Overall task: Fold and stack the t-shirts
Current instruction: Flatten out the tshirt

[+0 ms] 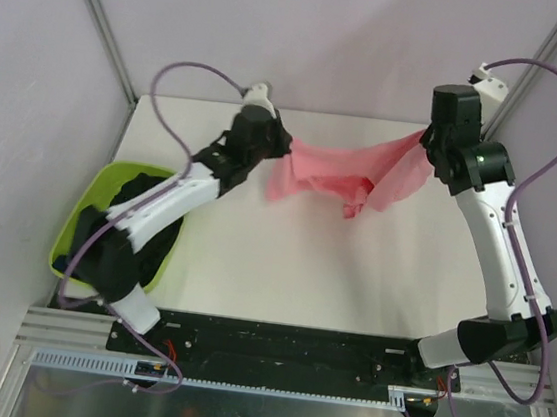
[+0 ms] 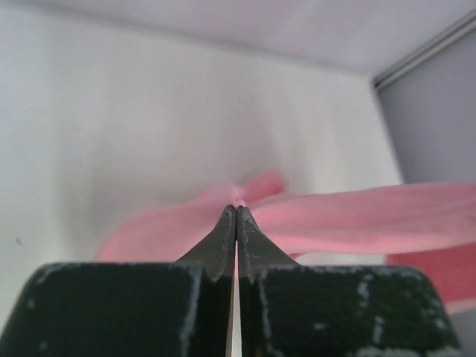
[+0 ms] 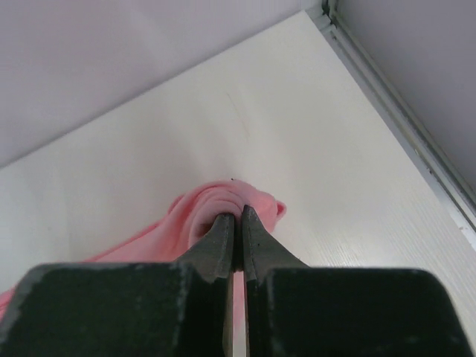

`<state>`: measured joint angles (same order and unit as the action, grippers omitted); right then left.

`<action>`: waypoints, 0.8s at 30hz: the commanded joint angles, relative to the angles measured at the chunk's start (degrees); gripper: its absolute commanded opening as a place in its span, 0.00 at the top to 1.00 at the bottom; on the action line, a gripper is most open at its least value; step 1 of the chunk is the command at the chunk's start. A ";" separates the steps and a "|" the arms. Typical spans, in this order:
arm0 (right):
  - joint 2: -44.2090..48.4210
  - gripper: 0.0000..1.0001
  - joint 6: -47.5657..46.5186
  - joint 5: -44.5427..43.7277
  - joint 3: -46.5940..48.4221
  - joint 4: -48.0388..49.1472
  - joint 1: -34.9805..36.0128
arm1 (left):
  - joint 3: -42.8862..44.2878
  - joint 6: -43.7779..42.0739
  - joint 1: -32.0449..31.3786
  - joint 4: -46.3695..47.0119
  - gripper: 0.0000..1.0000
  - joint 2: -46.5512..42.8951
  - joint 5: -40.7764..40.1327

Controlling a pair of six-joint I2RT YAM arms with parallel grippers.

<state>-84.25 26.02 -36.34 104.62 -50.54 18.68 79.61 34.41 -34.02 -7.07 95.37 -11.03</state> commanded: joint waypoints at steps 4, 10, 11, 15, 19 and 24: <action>9.95 1.00 -1.03 -0.39 -2.28 13.73 -1.59 | 2.37 -9.43 -0.12 1.35 1.00 -16.37 -8.40; 9.70 1.00 -0.45 5.95 -8.64 29.39 -5.47 | 12.02 -12.71 2.38 1.35 1.00 -9.59 -7.87; 8.52 1.00 -0.45 7.17 -8.55 31.92 -6.10 | 14.85 -12.75 3.39 1.31 1.00 -7.74 -6.81; 2.34 1.00 -1.10 10.47 -3.43 40.04 -7.55 | 28.82 -12.75 7.42 0.25 1.00 0.68 -1.46; -2.63 1.00 -1.04 12.41 5.11 40.91 -8.17 | 44.77 -12.43 10.23 -3.30 1.00 7.66 4.17; -3.03 1.00 0.06 12.86 10.70 34.91 -8.63 | 49.52 -12.04 10.99 -5.78 1.00 6.70 6.30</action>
<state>-90.28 25.43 -23.66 108.22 -16.97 10.98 124.14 23.46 -23.33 -13.06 106.54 -7.84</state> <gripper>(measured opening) 0.042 0.004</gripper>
